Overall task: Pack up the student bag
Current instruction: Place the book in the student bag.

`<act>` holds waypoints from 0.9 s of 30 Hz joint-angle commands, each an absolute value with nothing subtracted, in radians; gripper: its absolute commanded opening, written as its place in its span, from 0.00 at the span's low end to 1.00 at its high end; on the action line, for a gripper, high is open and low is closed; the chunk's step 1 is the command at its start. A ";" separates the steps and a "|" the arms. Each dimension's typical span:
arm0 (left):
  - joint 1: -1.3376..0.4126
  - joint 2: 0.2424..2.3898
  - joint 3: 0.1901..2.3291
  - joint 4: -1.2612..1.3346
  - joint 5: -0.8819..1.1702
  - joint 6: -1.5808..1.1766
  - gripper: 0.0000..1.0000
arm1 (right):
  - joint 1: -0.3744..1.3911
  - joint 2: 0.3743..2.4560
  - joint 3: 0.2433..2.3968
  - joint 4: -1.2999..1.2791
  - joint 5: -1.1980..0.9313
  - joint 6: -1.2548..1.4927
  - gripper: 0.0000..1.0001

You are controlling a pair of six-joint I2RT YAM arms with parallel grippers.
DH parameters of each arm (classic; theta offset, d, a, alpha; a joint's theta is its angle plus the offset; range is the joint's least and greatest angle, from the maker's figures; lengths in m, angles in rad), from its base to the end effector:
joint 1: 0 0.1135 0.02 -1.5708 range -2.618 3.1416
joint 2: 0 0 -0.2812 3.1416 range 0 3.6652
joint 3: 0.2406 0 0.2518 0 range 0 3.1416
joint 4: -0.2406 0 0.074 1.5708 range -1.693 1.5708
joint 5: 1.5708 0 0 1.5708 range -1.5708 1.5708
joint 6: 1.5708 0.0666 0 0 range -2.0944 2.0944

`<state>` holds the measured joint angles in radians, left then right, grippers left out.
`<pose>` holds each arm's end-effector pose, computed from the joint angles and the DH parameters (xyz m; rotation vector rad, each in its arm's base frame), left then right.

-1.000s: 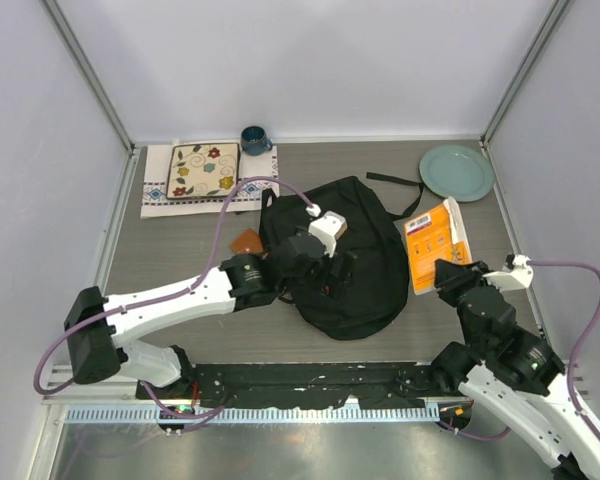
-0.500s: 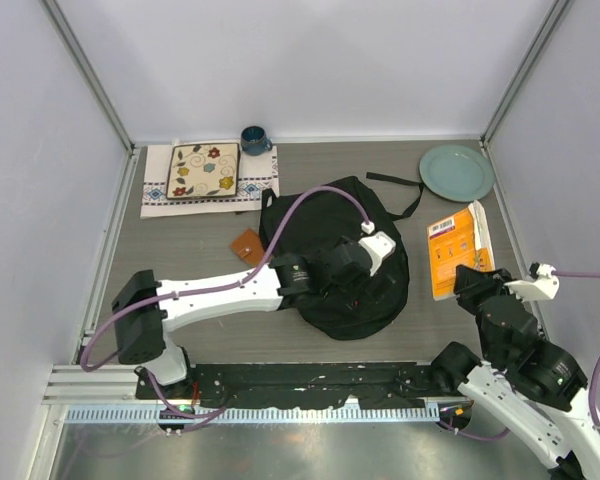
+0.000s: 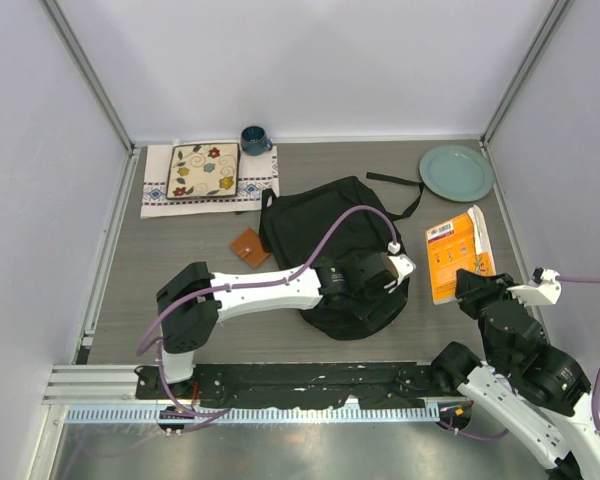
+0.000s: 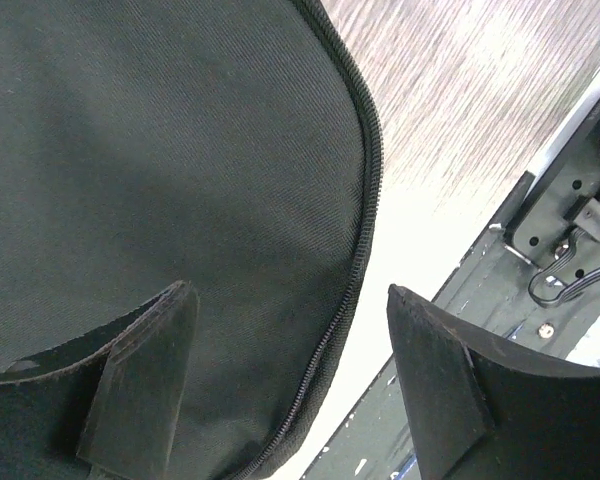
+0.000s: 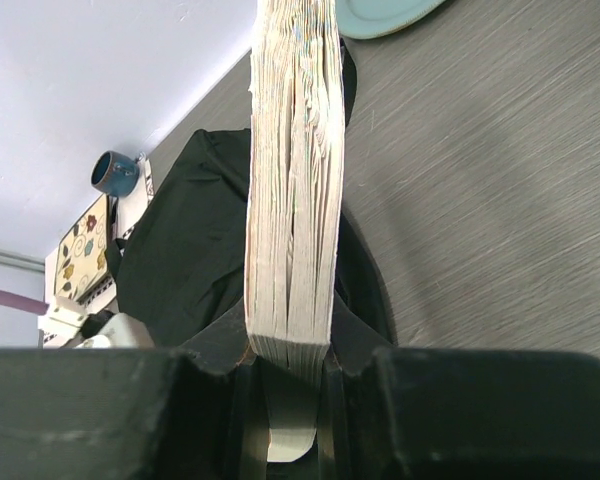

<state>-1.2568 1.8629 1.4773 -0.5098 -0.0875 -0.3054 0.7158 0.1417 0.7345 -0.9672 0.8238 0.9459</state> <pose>0.1408 -0.4147 0.2369 1.1320 2.2829 -0.5507 0.0486 -0.0225 0.2960 0.7230 1.6892 0.3676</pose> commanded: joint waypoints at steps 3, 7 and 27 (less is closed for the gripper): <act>-1.261 1.884 1.540 -0.534 -0.014 -0.301 0.74 | 0.715 0.115 0.724 -0.919 0.838 0.997 0.00; -1.264 1.899 1.543 -0.534 -0.003 -0.302 0.63 | 0.716 0.107 0.721 -0.920 0.833 1.005 0.00; -1.215 1.728 1.542 -0.568 -0.349 -0.356 0.00 | 0.715 0.086 0.779 -1.012 0.838 1.054 0.00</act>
